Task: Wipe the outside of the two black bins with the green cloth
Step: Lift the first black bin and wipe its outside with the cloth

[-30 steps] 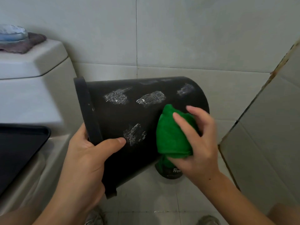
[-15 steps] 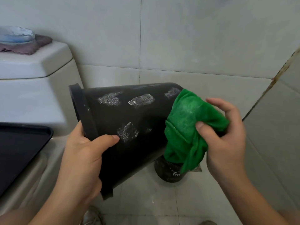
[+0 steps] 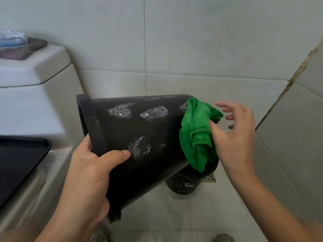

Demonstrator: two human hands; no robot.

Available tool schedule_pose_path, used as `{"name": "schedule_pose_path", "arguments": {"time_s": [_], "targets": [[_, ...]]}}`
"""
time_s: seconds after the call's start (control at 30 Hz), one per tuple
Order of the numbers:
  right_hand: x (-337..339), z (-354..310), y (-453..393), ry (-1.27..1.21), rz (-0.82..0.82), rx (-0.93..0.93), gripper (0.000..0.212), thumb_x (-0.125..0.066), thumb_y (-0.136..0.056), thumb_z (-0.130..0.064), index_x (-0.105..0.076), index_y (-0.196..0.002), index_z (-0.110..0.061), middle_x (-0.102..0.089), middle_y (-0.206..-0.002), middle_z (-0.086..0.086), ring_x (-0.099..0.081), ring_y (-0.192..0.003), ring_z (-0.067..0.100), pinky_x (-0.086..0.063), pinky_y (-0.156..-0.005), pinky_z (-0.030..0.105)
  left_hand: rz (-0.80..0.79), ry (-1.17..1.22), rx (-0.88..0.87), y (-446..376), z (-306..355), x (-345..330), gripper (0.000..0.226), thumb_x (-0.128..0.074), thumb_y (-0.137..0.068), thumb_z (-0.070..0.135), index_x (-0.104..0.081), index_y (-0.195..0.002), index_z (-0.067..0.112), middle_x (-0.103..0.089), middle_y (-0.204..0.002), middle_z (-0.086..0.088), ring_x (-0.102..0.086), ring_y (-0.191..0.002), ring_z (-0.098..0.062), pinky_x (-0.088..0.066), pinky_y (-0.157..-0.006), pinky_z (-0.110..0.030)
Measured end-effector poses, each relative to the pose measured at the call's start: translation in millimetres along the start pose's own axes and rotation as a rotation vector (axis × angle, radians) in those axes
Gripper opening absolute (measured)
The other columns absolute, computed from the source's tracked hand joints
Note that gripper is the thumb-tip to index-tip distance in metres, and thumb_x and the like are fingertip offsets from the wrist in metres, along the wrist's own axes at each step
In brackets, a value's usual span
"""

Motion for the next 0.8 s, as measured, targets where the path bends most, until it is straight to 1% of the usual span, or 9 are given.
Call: {"name": "schedule_pose_path", "arguments": {"time_s": [0.07, 0.13, 0.23, 0.33, 0.4, 0.47, 0.57, 0.73, 0.8], "targets": [[2, -5, 4, -0.001, 0.035, 0.112, 0.026, -0.062, -0.086, -0.007, -0.067, -0.104, -0.025, -0.051, -0.097, -0.009, -0.051, -0.089, 0.010, -0.042, -0.075, 0.022, 0.006, 0.006, 0.001, 1, 1, -1, 0.039, -0.064, -0.052, -0.001, -0.070, -0.089, 0.011, -0.075, -0.089, -0.014, -0.071, -0.087, -0.038, -0.053, -0.088, -0.051], [0, -6, 8, -0.072, 0.008, 0.114, 0.029, -0.049, -0.090, -0.010, -0.072, -0.105, -0.018, -0.056, -0.097, -0.007, -0.055, -0.092, 0.012, -0.044, -0.080, 0.021, 0.006, -0.006, 0.002, 2, 3, -2, 0.037, -0.059, -0.055, 0.000, -0.070, -0.089, 0.011, -0.075, -0.088, -0.014, -0.070, -0.089, -0.040, -0.054, -0.086, -0.048], [-3, -10, 15, -0.099, -0.048, 0.047, 0.042, -0.038, -0.090, -0.027, -0.071, -0.114, -0.015, -0.055, -0.110, -0.007, -0.052, -0.106, 0.012, -0.035, -0.091, 0.010, 0.004, -0.014, -0.003, 3, 3, -2, 0.036, -0.059, -0.055, 0.000, -0.071, -0.086, 0.012, -0.075, -0.088, -0.015, -0.071, -0.087, -0.039, -0.054, -0.086, -0.048], [-11, -17, 24, 0.005, -0.147, 0.041, 0.058, -0.044, -0.086, -0.053, -0.062, -0.126, -0.015, -0.050, -0.130, -0.005, -0.043, -0.121, 0.009, -0.024, -0.097, 0.003, 0.000, -0.011, -0.010, 3, 3, -2, 0.034, -0.060, -0.054, 0.000, -0.074, -0.078, 0.018, -0.075, -0.085, -0.012, -0.072, -0.078, -0.031, -0.056, -0.079, -0.044], [-18, -16, 28, 0.101, -0.200, 0.040, 0.073, -0.048, -0.078, -0.067, -0.052, -0.133, -0.019, -0.045, -0.142, -0.006, -0.039, -0.130, 0.011, -0.024, -0.101, 0.012, -0.015, -0.012, -0.020, 3, 3, -3, 0.036, -0.064, -0.051, -0.001, -0.075, -0.076, 0.022, -0.075, -0.083, -0.009, -0.072, -0.075, -0.026, -0.058, -0.074, -0.039], [-22, -15, 29, 0.145, -0.218, 0.057, 0.081, -0.051, -0.075, -0.071, -0.040, -0.141, -0.026, -0.041, -0.149, -0.005, -0.036, -0.137, 0.015, -0.029, -0.105, 0.026, -0.032, -0.011, -0.034, 3, 3, -3, 0.043, -0.065, -0.048, -0.008, -0.075, -0.077, 0.024, -0.076, -0.084, -0.009, -0.073, -0.076, -0.025, -0.059, -0.071, -0.036], [-26, -13, 26, 0.174, -0.234, 0.078, 0.083, -0.050, -0.076, -0.071, -0.032, -0.148, -0.035, -0.037, -0.154, -0.003, -0.034, -0.141, 0.017, -0.028, -0.108, 0.031, -0.052, 0.001, -0.040, 2, 2, -3, 0.038, -0.060, -0.057, -0.002, -0.075, -0.079, 0.024, -0.076, -0.085, -0.008, -0.073, -0.077, -0.026, -0.060, -0.070, -0.033], [-27, -16, 28, 0.107, -0.108, 0.173, 0.060, -0.058, -0.079, -0.045, -0.056, -0.135, -0.023, -0.057, -0.137, 0.003, -0.054, -0.125, 0.023, -0.034, -0.103, 0.018, -0.056, 0.001, -0.038, 2, -2, -7, 0.038, -0.061, -0.057, -0.006, -0.075, -0.077, 0.024, -0.076, -0.080, -0.007, -0.073, -0.074, -0.024, -0.059, -0.063, -0.028], [-33, -36, 52, 0.092, -0.103, 0.323, 0.057, -0.063, -0.079, -0.036, -0.057, -0.134, -0.020, -0.057, -0.136, 0.011, -0.054, -0.124, 0.030, -0.038, -0.108, 0.026, -0.044, 0.021, -0.041, 0, -4, -7, 0.039, -0.061, -0.059, -0.011, -0.074, -0.082, 0.018, -0.076, -0.082, -0.009, -0.073, -0.075, -0.025, -0.059, -0.063, -0.028]]}}
Point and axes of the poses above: each hand's wrist, its own y-axis away from the middle knuckle, its own x-axis out of the back of the hand, z = x × y, the point moved 8 cm from there along -y, towards the middle knuckle
